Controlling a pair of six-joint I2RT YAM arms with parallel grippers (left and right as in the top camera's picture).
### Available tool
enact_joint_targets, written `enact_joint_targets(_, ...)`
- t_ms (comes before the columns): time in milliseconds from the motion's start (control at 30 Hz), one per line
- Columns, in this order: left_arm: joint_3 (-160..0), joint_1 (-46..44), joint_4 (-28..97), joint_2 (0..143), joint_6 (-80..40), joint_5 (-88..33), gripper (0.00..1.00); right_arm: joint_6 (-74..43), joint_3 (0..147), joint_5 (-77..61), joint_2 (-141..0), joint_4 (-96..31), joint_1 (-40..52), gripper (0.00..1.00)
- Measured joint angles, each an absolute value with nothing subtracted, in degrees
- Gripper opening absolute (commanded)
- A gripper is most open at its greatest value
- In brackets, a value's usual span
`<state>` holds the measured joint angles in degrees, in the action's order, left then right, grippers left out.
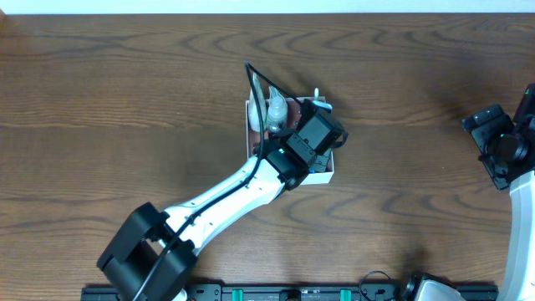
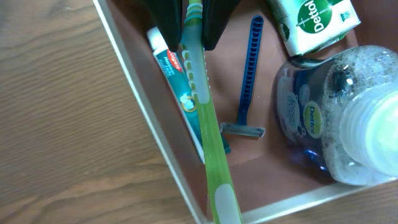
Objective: Pack container
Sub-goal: 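Lift the green toothbrush and carry it right into the box, then lower the toothbrush into the box, release it, and withdraw left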
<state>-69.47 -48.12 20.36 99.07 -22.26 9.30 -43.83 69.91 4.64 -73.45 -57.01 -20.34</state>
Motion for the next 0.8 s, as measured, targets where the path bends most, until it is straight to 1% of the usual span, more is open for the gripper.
enact_joint_targets(600, -69.5, -48.1, 21.6, 101.6, -24.6, 9.7, 0.06, -43.8, 69.9, 4.6, -73.5, -57.0, -20.3, 0.99)
enact_joint_targets(667, -69.5, -48.1, 21.6, 101.6, -24.7, 9.9, 0.07, -43.8, 69.9, 4.7, -73.5, -57.0, -20.3, 0.99)
enact_joint_targets(733, -69.5, -48.1, 21.6, 101.6, -24.6, 9.9, 0.11, -43.8, 69.9, 4.7, -73.5, -57.0, -20.3, 0.99)
enact_joint_targets(800, -69.5, -48.1, 21.6, 101.6, -24.8, 9.9, 0.12, -43.8, 69.9, 4.6, -73.5, -57.0, -20.3, 0.99)
